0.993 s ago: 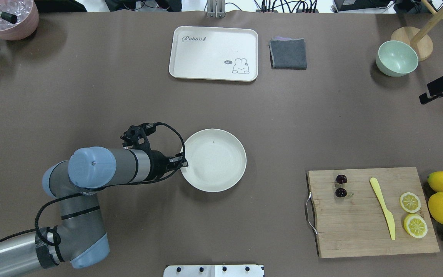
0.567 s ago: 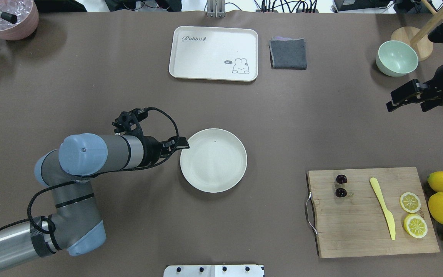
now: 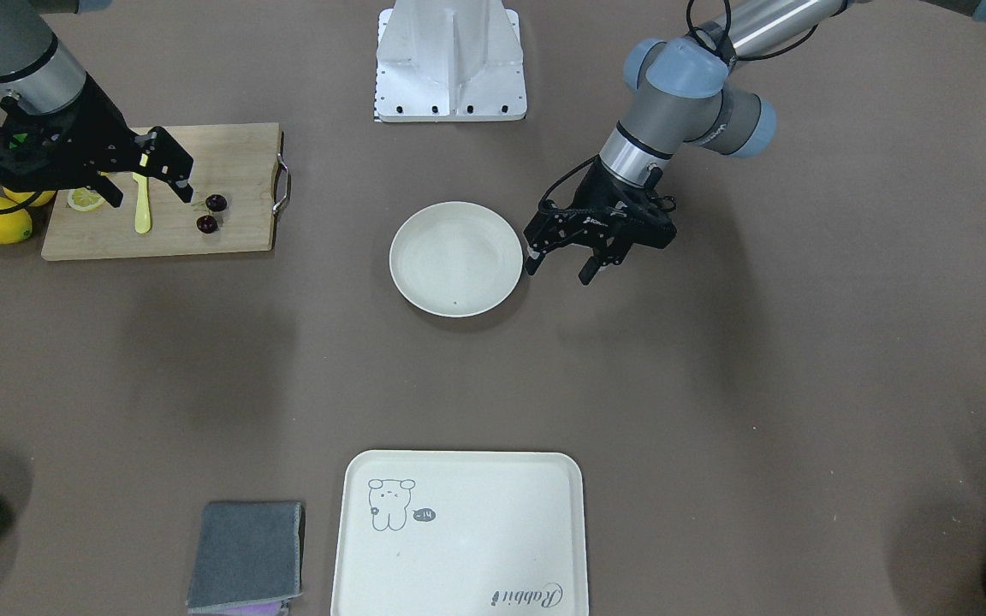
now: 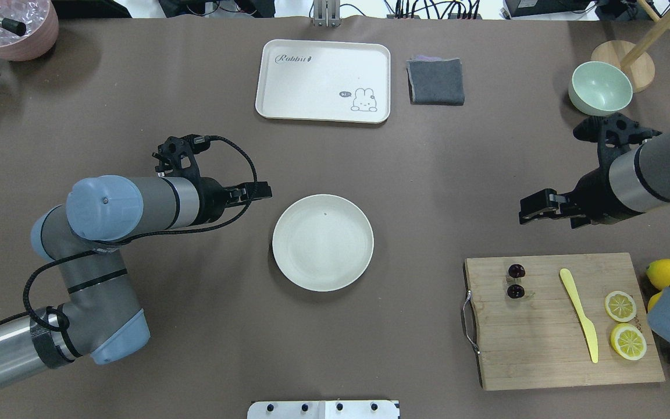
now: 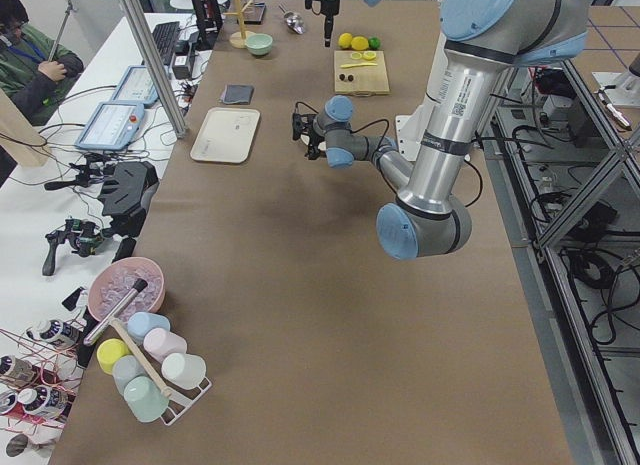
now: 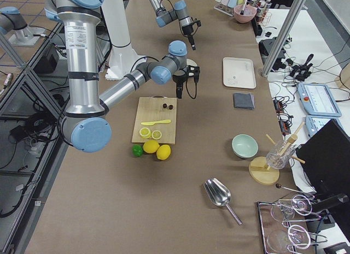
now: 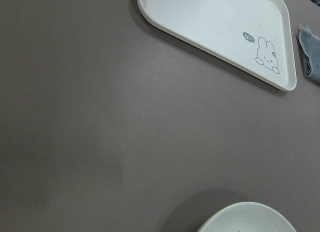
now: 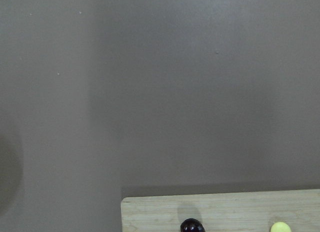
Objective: Place red cherry on plate
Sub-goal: 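Move the right gripper over the dark cherries while the left draws back, then lower the right gripper and grasp the pair of dark cherries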
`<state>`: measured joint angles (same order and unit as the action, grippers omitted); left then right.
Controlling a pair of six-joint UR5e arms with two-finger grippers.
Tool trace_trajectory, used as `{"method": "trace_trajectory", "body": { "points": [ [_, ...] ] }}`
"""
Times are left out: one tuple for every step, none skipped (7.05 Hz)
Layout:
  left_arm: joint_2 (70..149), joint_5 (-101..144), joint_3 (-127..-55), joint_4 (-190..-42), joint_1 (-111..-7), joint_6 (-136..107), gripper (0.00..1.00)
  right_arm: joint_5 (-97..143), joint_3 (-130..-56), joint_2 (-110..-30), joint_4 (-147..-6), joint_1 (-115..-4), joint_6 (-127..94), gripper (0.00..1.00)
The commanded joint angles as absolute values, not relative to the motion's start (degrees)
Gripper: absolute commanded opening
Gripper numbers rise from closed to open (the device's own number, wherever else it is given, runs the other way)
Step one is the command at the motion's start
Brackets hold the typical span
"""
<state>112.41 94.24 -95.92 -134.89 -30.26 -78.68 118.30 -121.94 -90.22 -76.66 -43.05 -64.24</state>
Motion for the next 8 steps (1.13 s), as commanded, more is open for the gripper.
{"method": "trace_trajectory", "body": {
  "points": [
    [111.97,93.52,-95.89,-134.65,-30.50,-70.49,0.98,111.12,-120.24,-92.99,-72.16,-34.40,-71.17,1.00],
    [111.97,93.52,-95.89,-134.65,-30.50,-70.49,0.98,109.09,-119.10,-92.81,-72.07,-32.19,-71.54,0.99],
    [111.97,93.52,-95.89,-134.65,-30.50,-70.49,0.98,107.51,-117.79,-92.29,-72.07,-31.21,-71.54,0.98],
    [111.97,93.52,-95.54,-134.65,-30.32,-70.49,0.98,105.40,-117.16,-92.29,-72.07,-29.72,-71.63,0.98],
    [111.97,93.43,-95.36,-134.65,-30.24,-70.49,0.98,105.29,-117.07,-92.20,-72.07,-29.27,-71.54,0.91],
    [111.97,93.43,-95.10,-134.65,-30.15,-70.49,0.98,103.99,-116.11,-91.59,-72.07,-28.75,-71.46,0.85],
    [111.97,93.43,-94.75,-134.65,-30.06,-70.49,0.98,103.63,-114.54,-91.06,-71.98,-28.65,-71.37,0.83],
    [111.97,93.34,-94.75,-134.65,-30.06,-70.49,0.98,103.62,-114.43,-90.97,-71.98,-28.65,-71.37,0.77]
  ]
}}
